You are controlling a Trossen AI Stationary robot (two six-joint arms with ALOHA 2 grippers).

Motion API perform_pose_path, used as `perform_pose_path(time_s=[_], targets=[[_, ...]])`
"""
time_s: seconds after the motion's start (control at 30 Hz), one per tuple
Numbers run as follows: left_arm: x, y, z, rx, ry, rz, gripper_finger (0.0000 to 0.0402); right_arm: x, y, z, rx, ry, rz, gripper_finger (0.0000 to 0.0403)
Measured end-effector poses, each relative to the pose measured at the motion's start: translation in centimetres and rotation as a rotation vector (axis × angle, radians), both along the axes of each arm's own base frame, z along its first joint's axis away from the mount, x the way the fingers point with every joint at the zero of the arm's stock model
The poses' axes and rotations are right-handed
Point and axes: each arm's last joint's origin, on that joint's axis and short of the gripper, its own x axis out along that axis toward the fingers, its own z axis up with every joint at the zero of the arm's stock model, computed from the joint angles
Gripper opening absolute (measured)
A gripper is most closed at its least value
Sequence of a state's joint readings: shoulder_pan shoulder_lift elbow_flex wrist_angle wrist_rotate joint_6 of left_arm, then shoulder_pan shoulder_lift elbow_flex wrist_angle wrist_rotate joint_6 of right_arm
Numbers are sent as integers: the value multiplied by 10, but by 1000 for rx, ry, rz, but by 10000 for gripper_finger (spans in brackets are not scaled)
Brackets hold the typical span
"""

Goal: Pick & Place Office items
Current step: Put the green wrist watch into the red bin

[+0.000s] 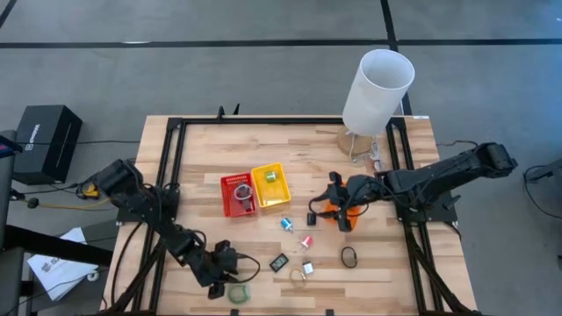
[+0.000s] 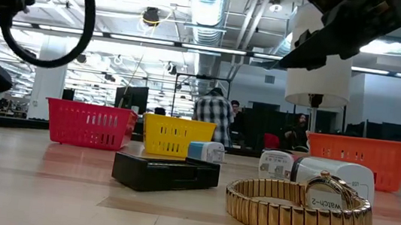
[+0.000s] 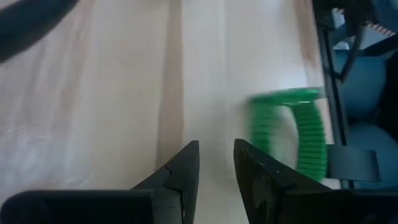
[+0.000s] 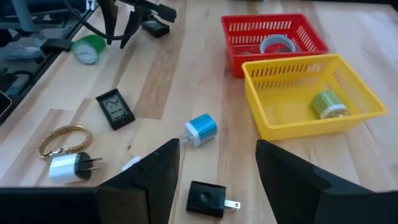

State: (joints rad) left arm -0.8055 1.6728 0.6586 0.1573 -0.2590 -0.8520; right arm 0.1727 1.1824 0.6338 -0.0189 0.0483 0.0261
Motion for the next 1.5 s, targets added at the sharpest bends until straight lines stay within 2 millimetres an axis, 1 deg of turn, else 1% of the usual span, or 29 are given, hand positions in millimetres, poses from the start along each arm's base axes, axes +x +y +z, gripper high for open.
perform_pose_path(time_s=[0.13,0.27,0.4,0.57,0.73,0.83,1.07,1.2,1.4,1.5], targets=[[0,1,9,-9,-41,20,95,0,-3,0,0,2,-12,203],[0,2,20,-56,-71,39,95,1,-6,0,0,2,-25,203],[3,-1,23,-100,-114,51,95,1,-9,0,0,3,-37,203],[7,-11,19,-145,-140,30,95,1,-9,0,-1,6,-39,203],[6,-22,18,-154,-131,13,95,1,-9,-1,2,12,-33,203],[4,-25,16,-173,-116,24,95,1,-8,-1,14,13,-14,203],[2,-28,-7,-139,-43,46,95,1,-8,-1,14,13,-13,203],[2,-29,-13,-134,-31,37,95,1,-8,-1,14,13,-13,203],[2,-28,-10,-129,-34,20,95,1,-8,-1,15,13,-13,203],[2,-28,-8,-108,-51,-7,82,1,-8,-1,15,13,-13,203]])
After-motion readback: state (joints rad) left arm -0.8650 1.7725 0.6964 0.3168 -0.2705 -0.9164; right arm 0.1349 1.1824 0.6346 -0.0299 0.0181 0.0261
